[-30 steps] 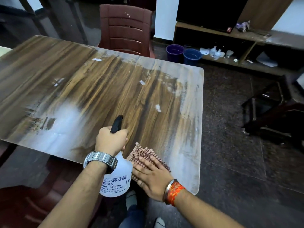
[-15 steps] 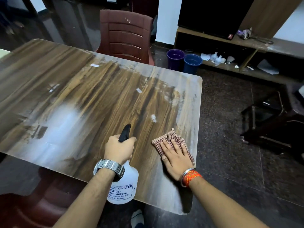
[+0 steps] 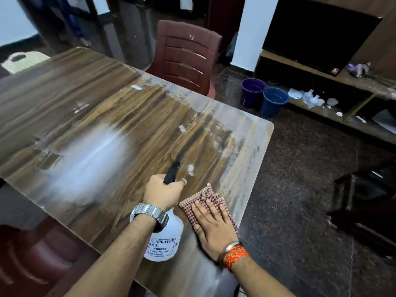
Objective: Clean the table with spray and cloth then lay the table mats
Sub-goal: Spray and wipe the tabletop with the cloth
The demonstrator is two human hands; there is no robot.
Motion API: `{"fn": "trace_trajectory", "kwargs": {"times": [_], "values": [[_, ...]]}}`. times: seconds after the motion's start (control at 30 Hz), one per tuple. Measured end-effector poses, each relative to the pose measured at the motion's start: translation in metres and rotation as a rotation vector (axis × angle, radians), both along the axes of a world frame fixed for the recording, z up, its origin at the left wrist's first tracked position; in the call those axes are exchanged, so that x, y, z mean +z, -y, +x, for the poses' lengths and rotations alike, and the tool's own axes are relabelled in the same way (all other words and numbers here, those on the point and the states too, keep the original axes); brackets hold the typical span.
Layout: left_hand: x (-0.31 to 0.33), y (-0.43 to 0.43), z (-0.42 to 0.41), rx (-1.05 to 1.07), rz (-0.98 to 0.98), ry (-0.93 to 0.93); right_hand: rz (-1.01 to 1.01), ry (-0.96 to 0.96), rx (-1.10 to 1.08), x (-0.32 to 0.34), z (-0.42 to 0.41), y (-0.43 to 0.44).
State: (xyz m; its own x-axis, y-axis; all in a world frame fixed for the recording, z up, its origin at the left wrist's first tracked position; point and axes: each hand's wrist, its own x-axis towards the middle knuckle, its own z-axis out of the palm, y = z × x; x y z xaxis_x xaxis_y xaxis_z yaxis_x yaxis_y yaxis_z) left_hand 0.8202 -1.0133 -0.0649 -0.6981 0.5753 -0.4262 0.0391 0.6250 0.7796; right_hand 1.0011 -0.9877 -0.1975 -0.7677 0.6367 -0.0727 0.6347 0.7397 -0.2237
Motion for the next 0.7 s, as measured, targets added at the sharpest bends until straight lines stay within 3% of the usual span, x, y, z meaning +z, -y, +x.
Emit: {"fn": "trace_trajectory", "kwargs": {"times": [0.23,0.4,0.5,0.6,0.7], "values": [[0.000,0.001,0.047,0.250,-0.017,0.057,-0.018,0.002,0.252,0.004,0.015,-0.028],[0.004,0.011,0.054,0.456,-0.052,0.005,-0.039,-0.053,0.684,0.002,-0.012,-0.031],[0.004,0.008,0.047,0.487,-0.092,-0.051,-0.056,-0.127,0.836,-0.002,-0.043,-0.057],[0.003,-0.005,0.037,0.493,-0.091,-0.021,0.028,-0.065,0.730,-0.006,-0.076,-0.120],[0.003,-0.026,0.027,0.513,-0.063,0.037,0.016,0.016,0.486,-0.010,-0.090,-0.214]]}}
